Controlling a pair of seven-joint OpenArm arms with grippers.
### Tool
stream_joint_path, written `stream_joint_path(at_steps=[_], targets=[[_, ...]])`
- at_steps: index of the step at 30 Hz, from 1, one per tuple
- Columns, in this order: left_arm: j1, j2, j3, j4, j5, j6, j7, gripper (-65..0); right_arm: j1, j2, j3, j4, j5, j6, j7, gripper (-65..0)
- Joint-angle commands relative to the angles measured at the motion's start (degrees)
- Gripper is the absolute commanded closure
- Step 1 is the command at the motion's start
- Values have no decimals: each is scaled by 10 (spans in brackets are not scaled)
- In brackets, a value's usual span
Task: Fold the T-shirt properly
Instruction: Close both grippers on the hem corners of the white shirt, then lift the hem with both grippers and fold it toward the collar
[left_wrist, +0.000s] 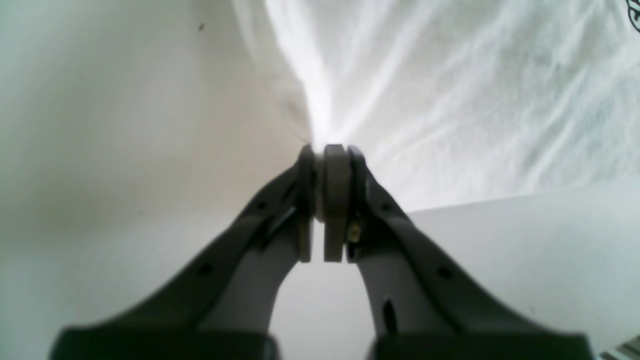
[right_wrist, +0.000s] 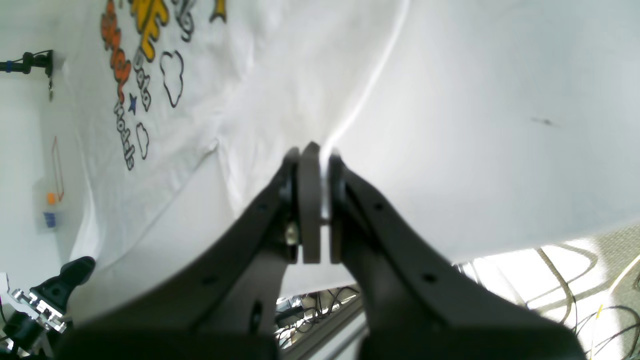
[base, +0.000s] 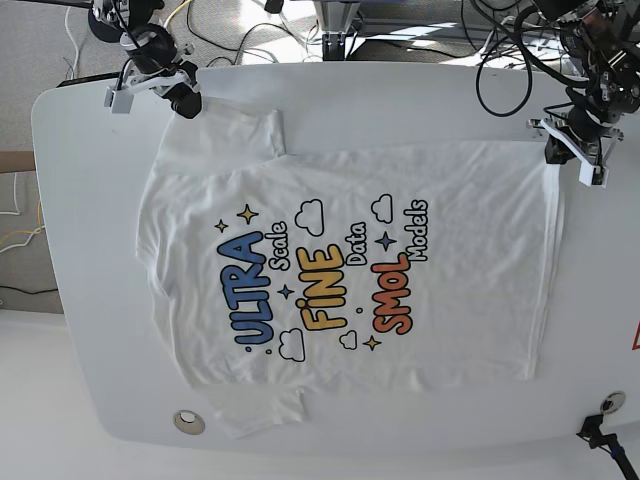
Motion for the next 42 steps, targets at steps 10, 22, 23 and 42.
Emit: stream_joint_path(at_steps=[10, 22, 23, 42], targets=[[163, 11, -4, 147, -27, -1, -8, 0, -125, -4, 32, 64, 11, 43, 12, 0], [90, 11, -3, 143, -44, -1, -8, 0, -10, 1, 32, 64, 61, 51, 9, 0], [76, 11, -1, 140, -44, -1, -8, 0, 7, 1, 32, 63, 61, 51, 9, 0], [-140, 8, 1, -41, 25, 45, -8, 0, 330, 1, 28, -121, 60, 50, -81, 0]])
